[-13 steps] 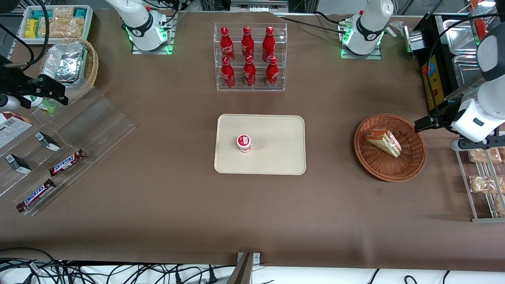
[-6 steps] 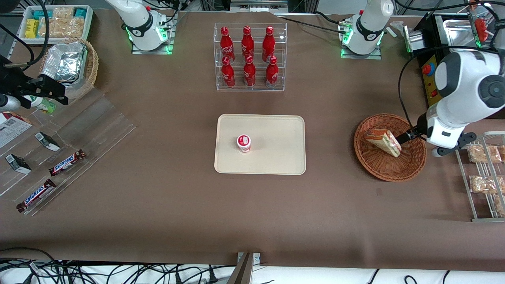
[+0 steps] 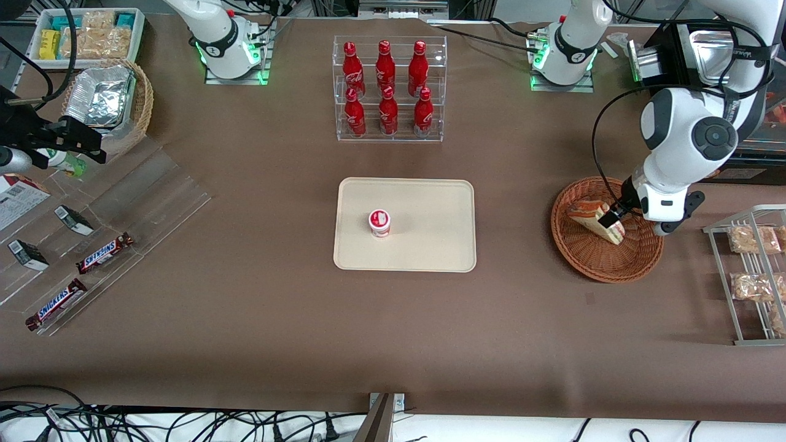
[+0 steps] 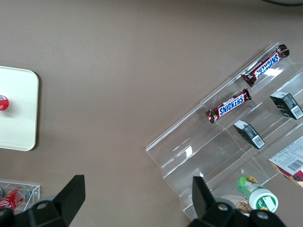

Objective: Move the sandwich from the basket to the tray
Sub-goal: 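Lower the left gripper onto the sandwich and close on it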

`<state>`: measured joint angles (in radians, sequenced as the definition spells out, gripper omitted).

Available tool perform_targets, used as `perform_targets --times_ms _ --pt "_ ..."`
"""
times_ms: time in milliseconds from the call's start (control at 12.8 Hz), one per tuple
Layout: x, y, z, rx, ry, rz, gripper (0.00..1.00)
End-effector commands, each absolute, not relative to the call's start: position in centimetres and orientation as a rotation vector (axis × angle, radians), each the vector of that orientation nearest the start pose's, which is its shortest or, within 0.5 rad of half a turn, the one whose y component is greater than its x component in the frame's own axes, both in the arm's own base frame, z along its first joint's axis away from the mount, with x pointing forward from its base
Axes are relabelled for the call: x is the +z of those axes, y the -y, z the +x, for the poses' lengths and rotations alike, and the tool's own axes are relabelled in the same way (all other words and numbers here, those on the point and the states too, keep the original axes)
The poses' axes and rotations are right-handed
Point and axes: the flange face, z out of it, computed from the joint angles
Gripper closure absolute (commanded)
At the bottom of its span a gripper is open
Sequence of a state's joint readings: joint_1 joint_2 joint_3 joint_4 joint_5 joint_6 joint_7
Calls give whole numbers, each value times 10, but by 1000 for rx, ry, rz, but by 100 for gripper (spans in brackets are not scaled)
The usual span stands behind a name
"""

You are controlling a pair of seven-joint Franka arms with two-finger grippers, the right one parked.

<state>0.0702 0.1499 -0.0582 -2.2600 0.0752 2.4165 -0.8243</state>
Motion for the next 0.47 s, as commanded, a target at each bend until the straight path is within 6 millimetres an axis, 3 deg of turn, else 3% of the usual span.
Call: perform_targets --times_ms 0,390 --pt "285 1 526 -74 1277 -2834 0" --pt "246 6 523 -108 1342 -2782 0"
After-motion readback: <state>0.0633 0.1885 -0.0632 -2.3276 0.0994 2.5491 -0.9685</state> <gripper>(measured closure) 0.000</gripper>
